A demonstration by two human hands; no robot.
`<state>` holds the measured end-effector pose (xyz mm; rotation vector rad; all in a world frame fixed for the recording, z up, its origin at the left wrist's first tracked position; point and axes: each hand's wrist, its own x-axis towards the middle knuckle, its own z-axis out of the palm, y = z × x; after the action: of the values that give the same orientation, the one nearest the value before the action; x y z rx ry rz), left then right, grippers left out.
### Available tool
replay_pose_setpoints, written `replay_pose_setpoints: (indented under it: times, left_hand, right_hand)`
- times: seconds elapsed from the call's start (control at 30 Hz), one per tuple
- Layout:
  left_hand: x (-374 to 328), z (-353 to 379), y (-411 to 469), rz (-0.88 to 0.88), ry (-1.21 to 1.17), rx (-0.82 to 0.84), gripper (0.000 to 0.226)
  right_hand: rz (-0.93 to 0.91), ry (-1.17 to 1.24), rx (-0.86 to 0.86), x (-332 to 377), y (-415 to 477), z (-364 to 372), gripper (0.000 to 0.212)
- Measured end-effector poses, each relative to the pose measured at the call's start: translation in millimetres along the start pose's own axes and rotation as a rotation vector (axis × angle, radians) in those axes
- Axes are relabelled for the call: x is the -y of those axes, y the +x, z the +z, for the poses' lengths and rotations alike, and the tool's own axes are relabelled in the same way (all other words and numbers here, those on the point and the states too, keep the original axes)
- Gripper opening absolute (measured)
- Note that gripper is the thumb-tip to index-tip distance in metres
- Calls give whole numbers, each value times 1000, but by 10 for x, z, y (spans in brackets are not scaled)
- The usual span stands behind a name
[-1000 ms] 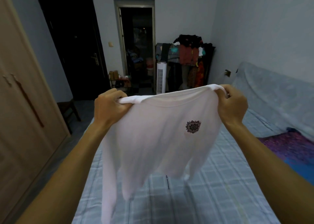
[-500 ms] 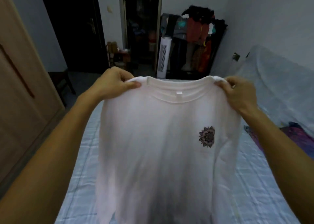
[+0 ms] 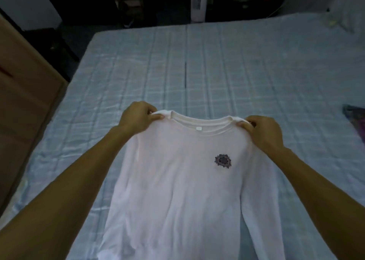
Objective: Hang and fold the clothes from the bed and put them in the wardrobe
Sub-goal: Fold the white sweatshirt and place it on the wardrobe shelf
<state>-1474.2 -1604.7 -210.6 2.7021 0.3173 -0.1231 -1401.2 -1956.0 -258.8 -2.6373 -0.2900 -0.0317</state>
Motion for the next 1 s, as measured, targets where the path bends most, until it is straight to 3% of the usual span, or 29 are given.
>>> replay_pose_setpoints:
  times: [0.07,0.1,0.17,0.37,0.5,0.63,0.77,0.83,1.0]
  left_hand:
    - [-19,285,407,-93,-4,-181,22]
    - [-51,425,587,-154,-42,-280,23]
    - [-116,687,837,-262,-182,-398,31]
    - [129,1862,397,-135,-132,-148,44]
    - [457,2442,-122,-251,-50,65,53]
    - [783,2821,-456,-200,77,145,69]
    - [980,3310,-850,-127,220,420,78]
    - [1023,3426,-1020,-96,273,428,81]
    - [985,3345,-1519,74,201,194,61]
  right_hand:
    - [41,-53,-64,-55,324,257,33]
    - [83,-20,-120,-83,481,399,23]
    - [188,133,-206,-113,688,685,26]
    - [210,249,-31,-415,71,1593,34]
    - [177,135,121,-634,-580,2010,43]
    - [63,-74,357,-780,-1127,2376,71]
    - [23,-240,532,-916,-1658,2694,81]
    - [16,-296,493,-883,-1799,2743,75]
    - [36,-274,334,-716,-2129,2638,60]
